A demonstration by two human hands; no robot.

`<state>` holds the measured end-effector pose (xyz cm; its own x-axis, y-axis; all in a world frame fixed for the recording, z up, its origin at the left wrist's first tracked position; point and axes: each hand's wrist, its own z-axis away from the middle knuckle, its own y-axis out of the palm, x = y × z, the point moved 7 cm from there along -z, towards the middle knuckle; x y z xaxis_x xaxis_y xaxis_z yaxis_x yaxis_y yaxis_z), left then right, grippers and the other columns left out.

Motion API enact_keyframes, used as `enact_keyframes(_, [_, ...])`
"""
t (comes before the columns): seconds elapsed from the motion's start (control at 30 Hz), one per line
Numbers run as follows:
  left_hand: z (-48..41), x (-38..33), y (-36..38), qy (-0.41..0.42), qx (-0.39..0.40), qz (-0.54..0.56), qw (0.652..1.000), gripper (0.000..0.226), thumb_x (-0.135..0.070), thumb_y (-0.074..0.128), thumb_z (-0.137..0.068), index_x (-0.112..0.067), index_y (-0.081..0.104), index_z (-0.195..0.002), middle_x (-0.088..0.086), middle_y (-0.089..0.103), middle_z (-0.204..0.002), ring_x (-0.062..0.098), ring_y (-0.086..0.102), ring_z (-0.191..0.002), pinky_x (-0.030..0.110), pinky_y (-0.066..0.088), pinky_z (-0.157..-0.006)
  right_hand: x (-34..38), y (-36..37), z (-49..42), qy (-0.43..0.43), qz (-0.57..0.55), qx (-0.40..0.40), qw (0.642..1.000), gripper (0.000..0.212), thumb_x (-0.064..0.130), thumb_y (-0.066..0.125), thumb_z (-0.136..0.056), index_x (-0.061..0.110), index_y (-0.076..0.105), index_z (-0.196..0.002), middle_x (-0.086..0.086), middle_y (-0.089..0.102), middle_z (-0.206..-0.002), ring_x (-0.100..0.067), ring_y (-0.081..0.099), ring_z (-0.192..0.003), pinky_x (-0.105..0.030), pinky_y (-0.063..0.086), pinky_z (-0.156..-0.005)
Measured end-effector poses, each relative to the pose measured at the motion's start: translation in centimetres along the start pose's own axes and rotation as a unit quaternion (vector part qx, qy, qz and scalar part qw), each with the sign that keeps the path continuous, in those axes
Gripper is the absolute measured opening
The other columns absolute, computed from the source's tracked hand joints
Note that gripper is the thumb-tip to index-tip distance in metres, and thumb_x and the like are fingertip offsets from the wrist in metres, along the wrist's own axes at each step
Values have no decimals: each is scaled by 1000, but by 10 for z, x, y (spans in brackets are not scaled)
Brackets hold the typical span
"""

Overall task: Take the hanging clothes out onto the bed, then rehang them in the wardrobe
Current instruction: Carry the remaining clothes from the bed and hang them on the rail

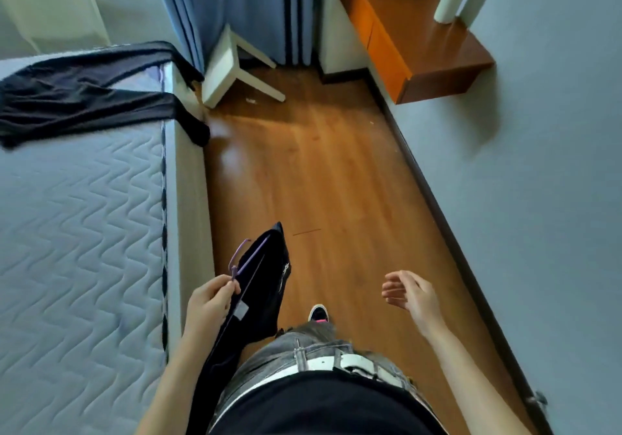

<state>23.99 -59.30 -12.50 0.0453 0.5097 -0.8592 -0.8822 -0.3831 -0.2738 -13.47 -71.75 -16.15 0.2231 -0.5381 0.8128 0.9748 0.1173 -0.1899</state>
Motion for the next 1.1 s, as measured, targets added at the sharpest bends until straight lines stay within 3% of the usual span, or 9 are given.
enact_keyframes(0.17, [-91,-81,14,24,-44,37,998,24,-27,52,-85,-10,61,-72,-9,40,-48,12,30,-45,28,21,-52,77,-10,-93,-8,35,15,999,32,16,43,-102,-3,68,-94,-22,70,-83,-33,68,-76,-46,56,-76])
enact_keyframes(0.47, [-281,-171,27,-5,-141,89,986,25,-12,47,-99,-8,60,-77,-12,38,-45,4,29,-39,14,22,-38,206,30,-318,-3,73,67,995,30,14,43,-101,-1,68,-91,-22,70,-83,-33,67,-76,-49,55,-79])
enact_keyframes(0.6, [-337,-192,23,-33,-212,104,971,25,-14,47,-99,-11,61,-78,-11,39,-45,8,27,-42,16,20,-39,290,89,-414,-9,94,131,987,30,13,42,-101,-2,66,-91,-19,68,-80,-31,66,-74,-46,55,-76])
enact_keyframes(0.7, [-360,-210,17,-55,-264,104,957,25,-13,47,-99,-9,62,-80,-12,44,-45,9,30,-44,20,22,-45,355,144,-467,-14,112,187,976,29,12,41,-100,-2,64,-90,-18,66,-78,-26,65,-66,-36,55,-66])
enact_keyframes(0.9, [-404,-226,6,-92,-347,117,926,22,-9,49,-96,-3,61,-79,-12,48,-46,2,35,-41,24,24,-51,449,270,-552,-31,160,283,945,30,10,37,-101,0,63,-87,-12,65,-71,-13,65,-52,-25,53,-57])
enact_keyframes(1.0, [-436,-223,-6,-120,-386,131,905,24,-9,52,-94,-8,62,-72,-13,49,-46,-1,38,-40,24,27,-53,482,334,-588,-34,182,316,930,29,9,38,-100,0,63,-88,-13,64,-71,-13,64,-51,-23,52,-55])
enact_keyframes(1.1, [-477,-225,-24,-140,-412,148,888,25,-9,52,-94,-13,62,-71,-13,48,-44,8,39,-45,24,26,-53,512,396,-622,-45,203,338,918,28,8,39,-99,-2,64,-90,-14,65,-73,-19,64,-57,-26,53,-58])
